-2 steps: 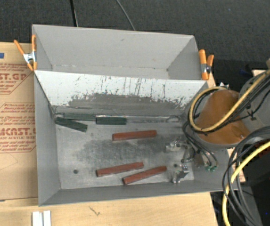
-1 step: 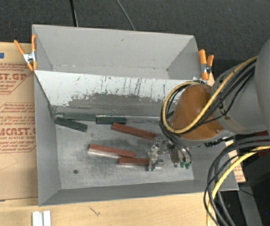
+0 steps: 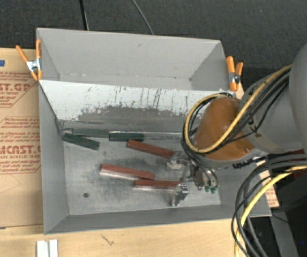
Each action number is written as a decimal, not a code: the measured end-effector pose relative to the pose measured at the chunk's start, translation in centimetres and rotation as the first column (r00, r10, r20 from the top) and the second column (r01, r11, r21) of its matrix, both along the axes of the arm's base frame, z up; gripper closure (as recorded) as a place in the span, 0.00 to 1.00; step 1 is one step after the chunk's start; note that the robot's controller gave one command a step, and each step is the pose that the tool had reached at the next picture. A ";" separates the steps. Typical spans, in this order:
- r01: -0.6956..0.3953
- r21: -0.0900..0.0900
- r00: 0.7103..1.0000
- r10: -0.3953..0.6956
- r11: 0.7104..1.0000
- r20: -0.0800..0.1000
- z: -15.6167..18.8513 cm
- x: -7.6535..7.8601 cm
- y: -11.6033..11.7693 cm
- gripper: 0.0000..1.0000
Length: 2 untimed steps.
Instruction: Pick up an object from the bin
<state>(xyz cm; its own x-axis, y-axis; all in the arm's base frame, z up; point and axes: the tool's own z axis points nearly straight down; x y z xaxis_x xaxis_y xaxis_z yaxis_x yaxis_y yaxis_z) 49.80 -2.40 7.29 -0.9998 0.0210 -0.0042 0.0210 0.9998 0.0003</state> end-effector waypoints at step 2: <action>0.000 -0.001 1.000 0.000 1.000 0.003 0.2 0.1 0.0 1.00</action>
Offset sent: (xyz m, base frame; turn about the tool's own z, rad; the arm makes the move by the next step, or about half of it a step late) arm 0.0000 0.0000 0.0000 0.0000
